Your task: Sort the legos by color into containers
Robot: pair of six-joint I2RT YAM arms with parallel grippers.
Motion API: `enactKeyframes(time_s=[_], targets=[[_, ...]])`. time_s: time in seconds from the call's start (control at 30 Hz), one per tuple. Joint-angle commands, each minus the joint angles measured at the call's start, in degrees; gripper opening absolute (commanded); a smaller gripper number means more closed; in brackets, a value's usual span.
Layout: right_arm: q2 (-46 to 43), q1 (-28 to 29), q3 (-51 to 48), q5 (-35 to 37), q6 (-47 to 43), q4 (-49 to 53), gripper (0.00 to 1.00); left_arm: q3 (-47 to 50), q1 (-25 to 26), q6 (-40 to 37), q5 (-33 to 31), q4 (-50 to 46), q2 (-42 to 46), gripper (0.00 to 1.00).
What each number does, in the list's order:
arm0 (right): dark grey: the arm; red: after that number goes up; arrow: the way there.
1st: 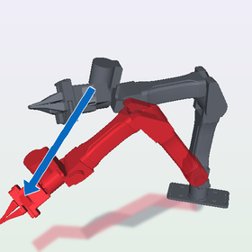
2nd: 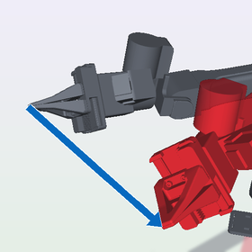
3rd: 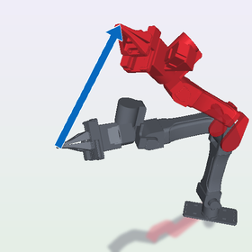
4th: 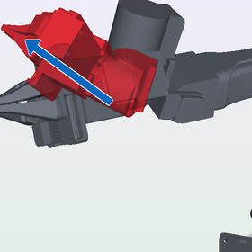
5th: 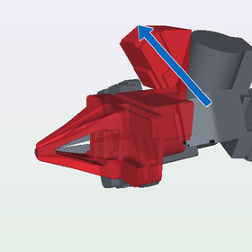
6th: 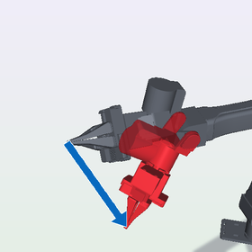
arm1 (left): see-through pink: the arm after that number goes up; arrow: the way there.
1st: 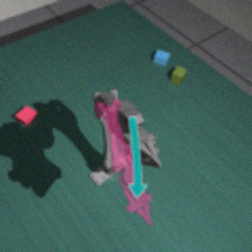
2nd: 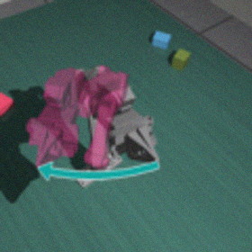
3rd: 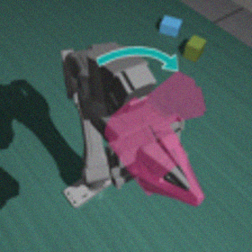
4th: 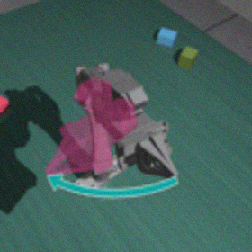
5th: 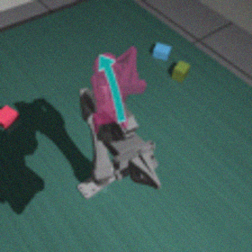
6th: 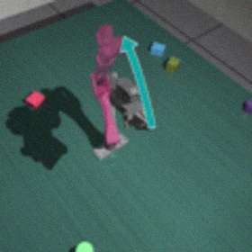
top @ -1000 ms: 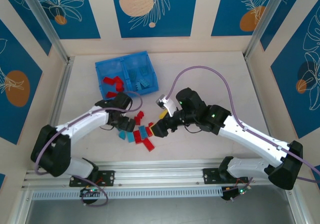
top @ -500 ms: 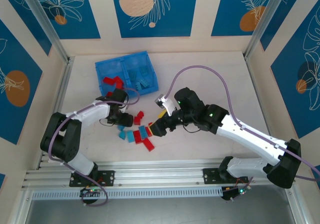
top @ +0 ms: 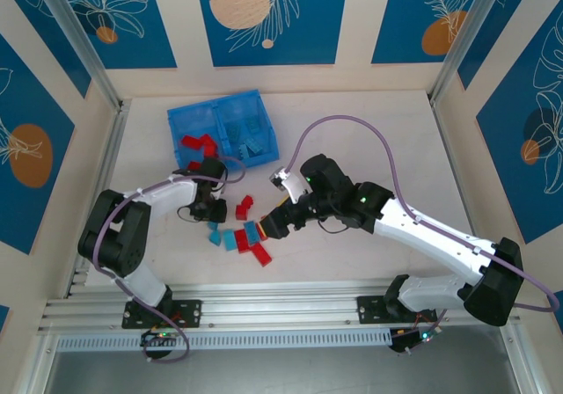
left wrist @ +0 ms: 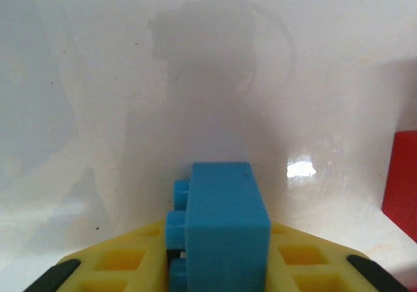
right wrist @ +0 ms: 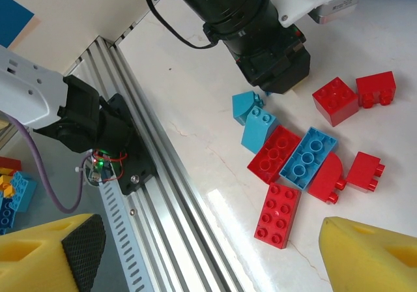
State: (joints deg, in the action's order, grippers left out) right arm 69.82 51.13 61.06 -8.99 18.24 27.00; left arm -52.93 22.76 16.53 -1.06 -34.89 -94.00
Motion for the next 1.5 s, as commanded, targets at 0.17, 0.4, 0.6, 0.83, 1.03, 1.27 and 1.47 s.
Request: enactKeyframes(time_s=[0.17,0.4,0.6,0.83,1.03,1.27,1.47], targets=[[-0.51,-0.22,1.54,2.67,2.97,-0.92,0.86,-4.06,2.26,4.14,-0.86,-2.63,14.81,0.19],[-2.92,-1.9,-1.02,9.61,7.04,-5.02,0.87,-18.55,5.6,5.42,-4.93,-1.1,15.56,0.17],[-4.24,-3.66,-1.4,9.14,9.05,-4.3,0.87,-36.21,5.57,6.05,-11.72,1.45,-0.75,0.18],[-7.77,-5.58,-2.92,8.29,10.39,-3.33,0.87,-67.81,1.93,8.98,-15.1,-7.39,-28.23,0.16],[-8.76,-7.33,-4.02,7.65,10.33,-3.12,0.87,-83.84,0.49,10.3,-20.25,-10.28,-43.95,0.17],[-9.0,-8.16,-4.1,6.08,10.24,-3.05,0.87,-87.52,-0.48,10.21,-15.31,-9.64,-50.28,0.37],[-8.71,-8.16,-3.52,5.54,10.8,-2.49,0.88,-87.68,-0.49,8.47,-14.62,-9.91,-45.67,0.47]])
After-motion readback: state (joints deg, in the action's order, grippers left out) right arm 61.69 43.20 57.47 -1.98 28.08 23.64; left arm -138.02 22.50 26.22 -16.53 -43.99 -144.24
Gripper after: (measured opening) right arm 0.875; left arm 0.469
